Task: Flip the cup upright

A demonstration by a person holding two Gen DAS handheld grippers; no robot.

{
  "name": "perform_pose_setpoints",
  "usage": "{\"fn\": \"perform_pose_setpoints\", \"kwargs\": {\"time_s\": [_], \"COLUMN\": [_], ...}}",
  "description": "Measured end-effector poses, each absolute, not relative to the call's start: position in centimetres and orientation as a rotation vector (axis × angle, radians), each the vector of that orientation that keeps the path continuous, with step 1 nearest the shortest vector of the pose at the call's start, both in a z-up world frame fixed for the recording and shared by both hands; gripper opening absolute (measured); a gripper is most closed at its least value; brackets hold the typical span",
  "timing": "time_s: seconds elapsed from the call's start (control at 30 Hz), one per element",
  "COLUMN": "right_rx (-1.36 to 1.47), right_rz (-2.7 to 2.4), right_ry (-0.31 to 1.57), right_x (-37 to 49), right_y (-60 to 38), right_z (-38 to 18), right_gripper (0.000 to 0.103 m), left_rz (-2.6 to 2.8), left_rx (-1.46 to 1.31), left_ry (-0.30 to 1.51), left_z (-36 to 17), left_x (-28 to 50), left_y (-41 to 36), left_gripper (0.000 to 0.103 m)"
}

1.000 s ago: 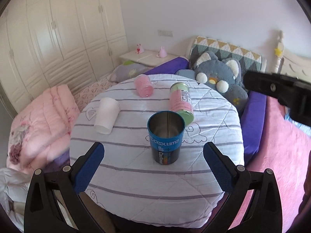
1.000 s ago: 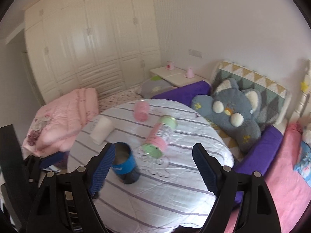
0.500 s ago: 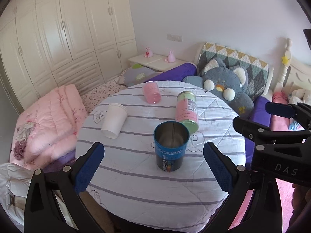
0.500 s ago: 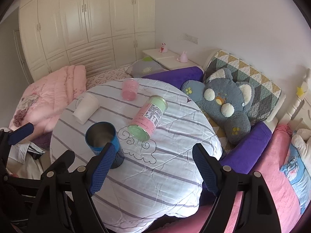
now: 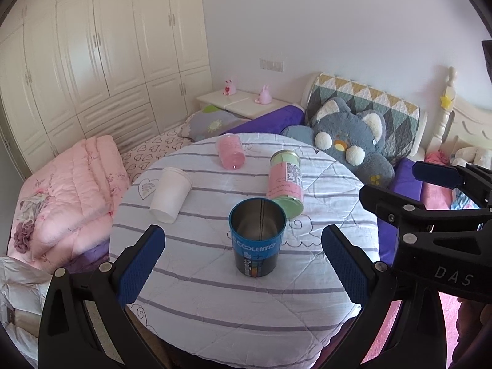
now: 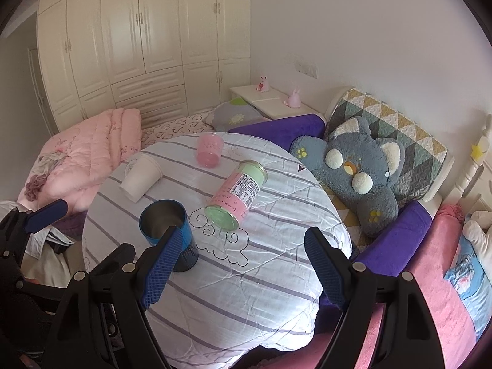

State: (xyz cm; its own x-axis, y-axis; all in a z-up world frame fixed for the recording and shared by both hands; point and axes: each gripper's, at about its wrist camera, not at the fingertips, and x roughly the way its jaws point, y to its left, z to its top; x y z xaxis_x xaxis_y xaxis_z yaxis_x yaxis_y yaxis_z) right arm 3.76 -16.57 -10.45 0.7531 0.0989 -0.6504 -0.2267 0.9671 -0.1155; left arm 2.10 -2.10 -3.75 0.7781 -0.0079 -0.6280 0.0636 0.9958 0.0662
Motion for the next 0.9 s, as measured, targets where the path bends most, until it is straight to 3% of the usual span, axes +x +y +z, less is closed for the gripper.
{"fn": "perform_pose_setpoints", "kwargs": {"time_s": [0.9], "right_rx": [-0.167], "right_rz": [0.188], "right_ry": [0.668], "right_x": [3.6], "right_y": [-17.0], "right_z": [-9.7], "right_gripper": [0.083], "left_rz": [-0.056], "left_rx": [0.078], "left_ry": [0.566], "left_z": [-3.3], "left_x": [1.7], "left_y": [-3.3], "left_gripper": [0.103]}}
